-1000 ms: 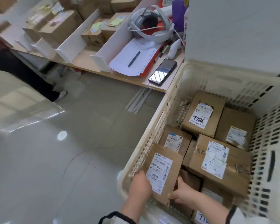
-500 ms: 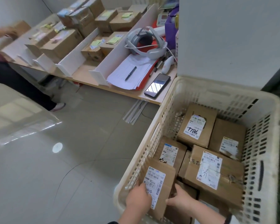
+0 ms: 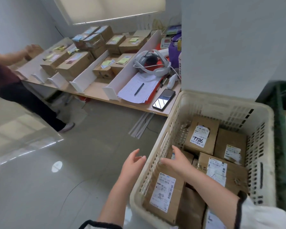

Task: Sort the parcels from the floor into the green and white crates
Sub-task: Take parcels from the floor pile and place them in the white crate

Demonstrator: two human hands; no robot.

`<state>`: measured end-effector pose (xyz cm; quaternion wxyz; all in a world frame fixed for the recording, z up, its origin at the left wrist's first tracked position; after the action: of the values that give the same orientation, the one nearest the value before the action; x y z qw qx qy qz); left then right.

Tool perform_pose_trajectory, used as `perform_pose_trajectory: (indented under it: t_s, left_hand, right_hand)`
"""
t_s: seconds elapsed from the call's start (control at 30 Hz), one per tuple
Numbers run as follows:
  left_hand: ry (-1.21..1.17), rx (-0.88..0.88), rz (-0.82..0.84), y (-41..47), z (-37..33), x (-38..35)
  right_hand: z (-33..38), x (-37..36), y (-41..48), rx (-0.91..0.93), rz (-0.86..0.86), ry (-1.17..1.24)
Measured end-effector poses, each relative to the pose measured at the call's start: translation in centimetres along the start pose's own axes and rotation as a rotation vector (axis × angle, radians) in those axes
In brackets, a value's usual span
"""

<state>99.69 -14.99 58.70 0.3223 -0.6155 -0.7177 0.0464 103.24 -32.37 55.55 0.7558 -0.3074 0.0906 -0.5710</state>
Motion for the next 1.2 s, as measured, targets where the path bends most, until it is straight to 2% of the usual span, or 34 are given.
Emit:
perform_pose_trajectory:
  t_s: [0.2,0.3,0.4,0.5,0.63,0.97,1.2]
  left_hand:
    - [-0.128,-0.014,-0.154,-3.2,-0.6,4.1]
    - [-0.211,0.005,-0.265,-5.9,0.0,5.4]
    - [-0.294,0.011,-0.366,-9.8,0.7,6.4]
    - [-0.405,-0.007,-0.500,-14.4,2.1,8.5]
    - [-0.485,-0.015,-0.692,-21.3,5.4,12.1]
    - [-0.563,0.071,-1.096,-40.8,18.4,18.5]
    - [-0.590,0.261,-1.341,-60.2,32.0,17.1]
  right_hand:
    - [9.8,-4.1,-0.2,0.038,0.006,0.171]
    - [15.4,-5.9,-1.5,0.148,0.068,0.222]
    - [19.1,-7.2,-4.3,0.351,0.150,0.056]
    - [20.1,-9.8,-8.4,0.526,0.320,-0.194]
    - [18.0,-14.8,-14.3,0.585,0.567,-0.393]
    - [11.4,-29.7,-29.2,0.686,0.892,-0.666]
    - [0.4,-40.8,-43.3,0.767,1.127,-0.852]
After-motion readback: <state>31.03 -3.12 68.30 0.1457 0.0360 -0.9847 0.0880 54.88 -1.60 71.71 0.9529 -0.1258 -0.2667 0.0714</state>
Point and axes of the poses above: each hand's wrist, its own y-axis towards the middle knuckle, its own x-axis out of the back of the hand, z = x × y, the point moved 2 cm from there along y, towards the middle knuckle, and after that the axes turned 2 degrees about -x, right-handed, at the moved point
